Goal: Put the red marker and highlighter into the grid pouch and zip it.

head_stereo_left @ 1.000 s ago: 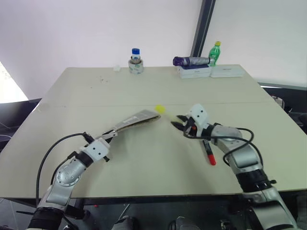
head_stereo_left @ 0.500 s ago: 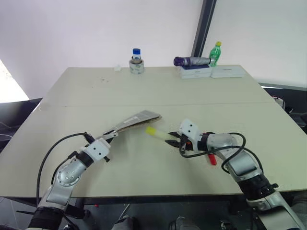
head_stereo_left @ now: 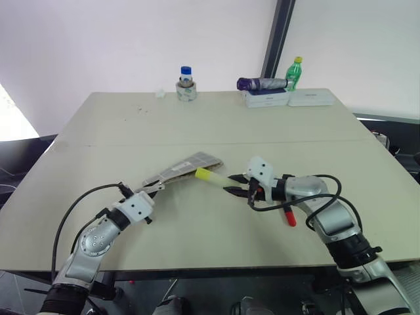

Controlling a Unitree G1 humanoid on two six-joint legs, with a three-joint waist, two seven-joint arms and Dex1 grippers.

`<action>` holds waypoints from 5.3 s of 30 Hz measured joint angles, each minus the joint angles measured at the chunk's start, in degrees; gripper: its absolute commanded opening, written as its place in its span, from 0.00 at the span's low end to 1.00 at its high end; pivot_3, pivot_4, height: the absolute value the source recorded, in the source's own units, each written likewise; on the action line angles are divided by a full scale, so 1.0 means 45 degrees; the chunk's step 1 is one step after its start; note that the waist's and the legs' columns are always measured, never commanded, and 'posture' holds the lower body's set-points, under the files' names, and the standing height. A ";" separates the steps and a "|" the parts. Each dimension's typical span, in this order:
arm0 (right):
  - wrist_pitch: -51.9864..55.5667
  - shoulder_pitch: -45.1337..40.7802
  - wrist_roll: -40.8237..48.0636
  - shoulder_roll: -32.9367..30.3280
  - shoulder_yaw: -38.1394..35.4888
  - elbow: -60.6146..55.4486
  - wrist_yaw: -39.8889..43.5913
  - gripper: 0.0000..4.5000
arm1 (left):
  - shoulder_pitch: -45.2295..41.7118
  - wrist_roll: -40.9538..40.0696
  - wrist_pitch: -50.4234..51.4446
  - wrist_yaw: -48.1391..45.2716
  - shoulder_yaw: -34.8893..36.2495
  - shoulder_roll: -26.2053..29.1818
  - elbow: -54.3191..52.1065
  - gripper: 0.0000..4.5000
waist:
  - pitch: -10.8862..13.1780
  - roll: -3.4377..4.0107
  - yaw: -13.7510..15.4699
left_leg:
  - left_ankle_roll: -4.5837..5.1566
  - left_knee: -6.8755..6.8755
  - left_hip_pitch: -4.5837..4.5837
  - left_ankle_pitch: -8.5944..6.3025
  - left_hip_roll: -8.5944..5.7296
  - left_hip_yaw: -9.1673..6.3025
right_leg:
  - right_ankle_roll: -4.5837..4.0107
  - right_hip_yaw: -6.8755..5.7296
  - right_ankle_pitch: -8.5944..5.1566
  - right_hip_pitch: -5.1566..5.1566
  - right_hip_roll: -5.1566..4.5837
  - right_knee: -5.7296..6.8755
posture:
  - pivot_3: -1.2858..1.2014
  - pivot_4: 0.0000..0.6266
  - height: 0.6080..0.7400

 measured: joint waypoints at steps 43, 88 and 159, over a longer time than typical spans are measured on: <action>-0.8151 -0.2311 -0.4982 0.0645 0.2429 0.3937 -0.0107 0.52 | -0.0826 0.0927 -0.1037 -0.1692 -0.1332 0.1055 -0.0596 0.00 | 0.0001 0.0001 -0.0010 | -0.0093 0.0003 0.0000 0.0057 0.0006 0.0026 | 0.0003 0.0001 -0.0002 -0.0004 0.0014 0.0003 | 0.52 0.24 1.00; 0.2255 0.9348 -0.0833 0.2662 -0.4086 -0.6635 -0.8558 0.99 | -0.1569 0.0515 -0.1370 -0.1451 -0.1330 0.0641 0.0967 0.00 | -0.0008 -0.0010 0.0034 | -0.0004 0.0007 0.0005 0.0001 -0.0003 -0.0030 | -0.0001 -0.0003 -0.0004 0.0021 0.0008 0.0000 | 0.52 0.24 1.00; -1.2207 -0.1009 -0.3759 -0.0761 0.0970 0.3521 -0.1246 0.99 | -0.1497 0.1063 -0.0875 -0.1664 -0.1725 0.0618 -0.0261 0.00 | 0.0001 -0.0019 0.0019 | -0.0094 0.0026 0.0011 0.0060 0.0001 0.0011 | 0.0014 -0.0004 -0.0007 0.0024 0.0016 0.0015 | 0.52 0.24 1.00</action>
